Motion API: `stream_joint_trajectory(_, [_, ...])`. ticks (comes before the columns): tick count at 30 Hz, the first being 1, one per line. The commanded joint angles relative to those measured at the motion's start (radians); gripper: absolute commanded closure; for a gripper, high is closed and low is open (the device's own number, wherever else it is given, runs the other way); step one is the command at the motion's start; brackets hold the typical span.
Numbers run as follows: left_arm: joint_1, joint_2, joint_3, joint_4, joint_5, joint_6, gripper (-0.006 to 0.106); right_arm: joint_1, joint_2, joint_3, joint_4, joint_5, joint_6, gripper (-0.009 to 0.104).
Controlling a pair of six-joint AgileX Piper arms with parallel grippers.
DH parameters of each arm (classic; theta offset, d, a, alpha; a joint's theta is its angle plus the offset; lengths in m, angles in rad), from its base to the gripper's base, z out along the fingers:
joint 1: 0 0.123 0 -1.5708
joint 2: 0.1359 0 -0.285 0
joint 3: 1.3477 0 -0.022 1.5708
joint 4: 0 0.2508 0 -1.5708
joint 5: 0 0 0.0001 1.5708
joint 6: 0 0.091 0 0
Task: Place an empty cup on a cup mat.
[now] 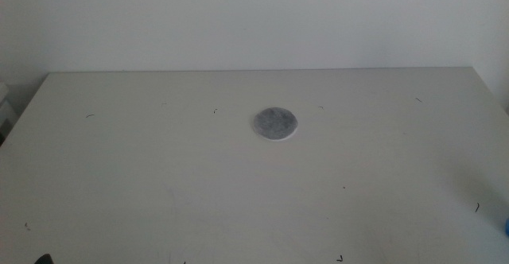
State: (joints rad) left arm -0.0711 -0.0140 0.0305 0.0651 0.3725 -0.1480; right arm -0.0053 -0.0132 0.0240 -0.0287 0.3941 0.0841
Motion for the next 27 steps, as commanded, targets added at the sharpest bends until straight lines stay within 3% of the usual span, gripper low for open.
stream_joint_trajectory(1, [0.001, -0.004, -0.006, 0.000, -0.067, -0.011, -0.005, 0.003, -0.022, -0.037, -0.004, -0.040, -0.004, 0.006])
stream_joint_trajectory(16, [0.001, -0.004, -0.006, 0.000, -0.067, -0.011, -0.005, 0.003, 0.171, -0.413, -0.029, 0.161, -0.001, 0.006])
stream_joint_trajectory(20, [0.001, -0.004, -0.006, 0.000, -0.067, -0.011, -0.005, 0.003, 0.270, -0.554, -0.066, 0.282, -0.001, 0.006])
stream_joint_trajectory(27, [0.001, -0.004, -0.006, 0.000, -0.067, -0.011, -0.005, 0.003, 0.428, -0.801, -0.070, 0.524, -0.001, 0.006])
